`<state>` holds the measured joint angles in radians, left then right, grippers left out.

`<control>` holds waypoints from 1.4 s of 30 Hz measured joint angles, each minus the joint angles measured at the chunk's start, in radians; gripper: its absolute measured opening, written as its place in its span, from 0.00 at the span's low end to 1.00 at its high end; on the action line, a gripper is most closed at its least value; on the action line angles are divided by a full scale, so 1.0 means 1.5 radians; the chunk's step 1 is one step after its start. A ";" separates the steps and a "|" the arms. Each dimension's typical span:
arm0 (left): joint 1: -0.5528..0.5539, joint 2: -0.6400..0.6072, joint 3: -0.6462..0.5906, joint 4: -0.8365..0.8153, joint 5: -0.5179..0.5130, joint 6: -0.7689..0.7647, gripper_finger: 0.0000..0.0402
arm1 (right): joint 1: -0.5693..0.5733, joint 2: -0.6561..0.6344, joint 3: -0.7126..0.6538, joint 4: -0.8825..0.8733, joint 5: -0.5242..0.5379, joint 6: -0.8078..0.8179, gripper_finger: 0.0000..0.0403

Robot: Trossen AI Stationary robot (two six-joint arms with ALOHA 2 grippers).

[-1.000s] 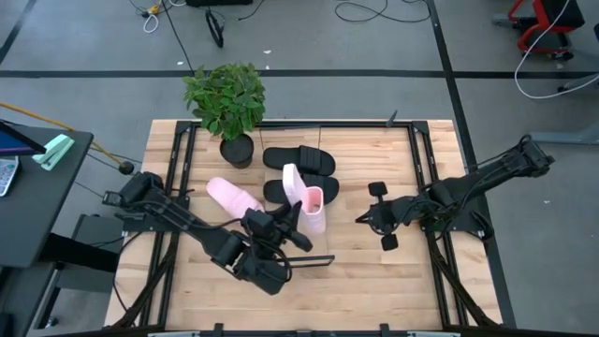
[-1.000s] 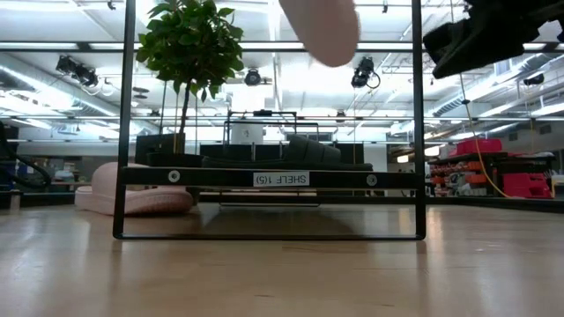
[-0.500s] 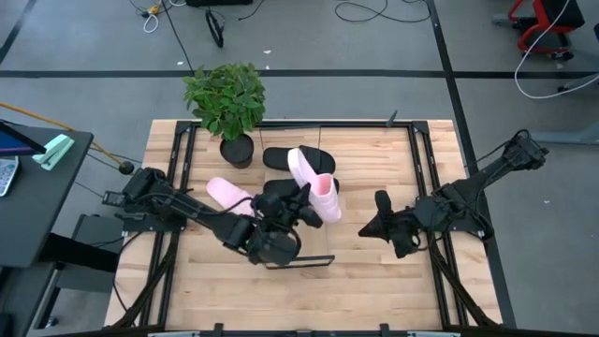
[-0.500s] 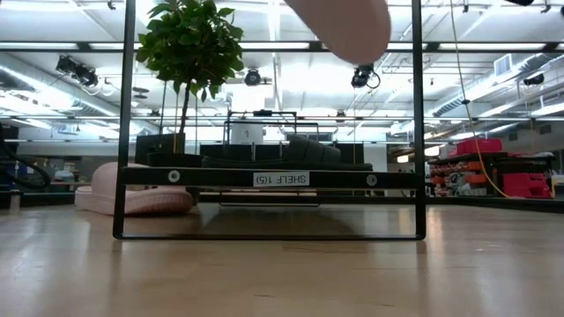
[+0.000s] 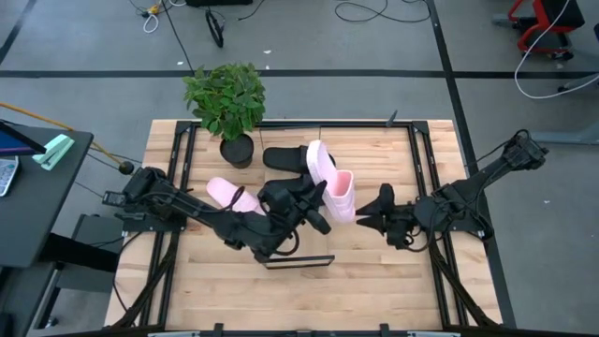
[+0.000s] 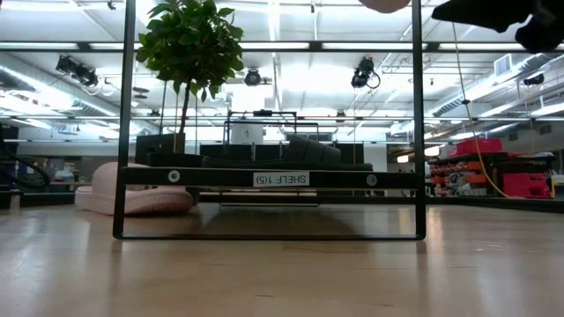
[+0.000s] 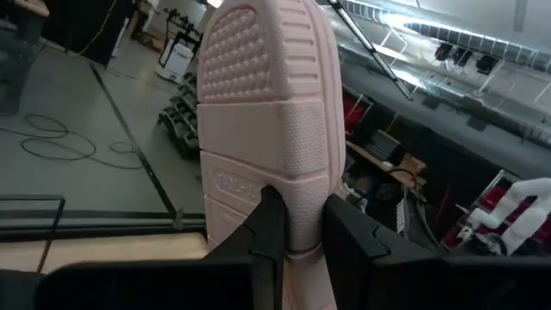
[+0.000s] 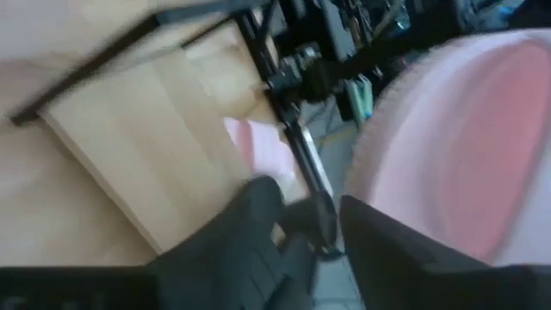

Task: Pick and place slides into the shelf
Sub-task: Put the bottom pink slipper on the shelf

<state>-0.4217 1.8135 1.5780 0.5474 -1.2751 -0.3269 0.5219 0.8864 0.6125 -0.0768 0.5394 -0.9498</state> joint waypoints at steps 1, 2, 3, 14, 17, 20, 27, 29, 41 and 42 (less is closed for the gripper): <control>0.000 0.002 0.000 0.002 -0.001 0.005 0.15 | 0.002 0.000 0.000 0.003 0.016 -0.004 0.50; 0.000 0.004 0.000 0.008 -0.002 0.011 0.15 | 0.005 -0.001 0.000 0.003 0.032 -0.015 0.53; 0.000 0.006 0.000 0.017 -0.003 0.017 0.15 | 0.008 -0.002 0.000 0.003 0.044 -0.027 0.55; 0.012 0.006 0.001 0.031 0.018 0.039 0.15 | 0.012 -0.003 0.000 0.037 0.100 -0.069 0.62; 0.012 0.006 0.001 0.040 0.018 0.053 0.15 | 0.013 -0.003 0.000 0.040 0.114 -0.068 0.59; 0.011 0.007 0.001 0.058 0.021 0.088 0.15 | 0.022 -0.003 0.000 0.040 0.154 -0.068 0.58; 0.009 0.008 0.000 0.068 0.029 0.100 0.15 | 0.091 -0.004 0.000 0.047 0.265 -0.097 0.56; 0.010 0.008 0.000 0.071 0.032 0.102 0.15 | 0.108 -0.004 0.000 0.049 0.288 -0.097 0.56; 0.010 0.012 -0.002 0.077 0.048 0.118 0.14 | 0.169 -0.005 0.003 0.074 0.419 -0.099 0.51; 0.010 0.011 -0.002 0.080 0.046 0.118 0.14 | 0.173 -0.005 0.003 0.076 0.414 -0.098 0.50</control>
<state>-0.4067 1.8302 1.5747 0.6672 -1.2056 -0.1502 0.7813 0.8787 0.6163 0.0367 1.1598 -1.0962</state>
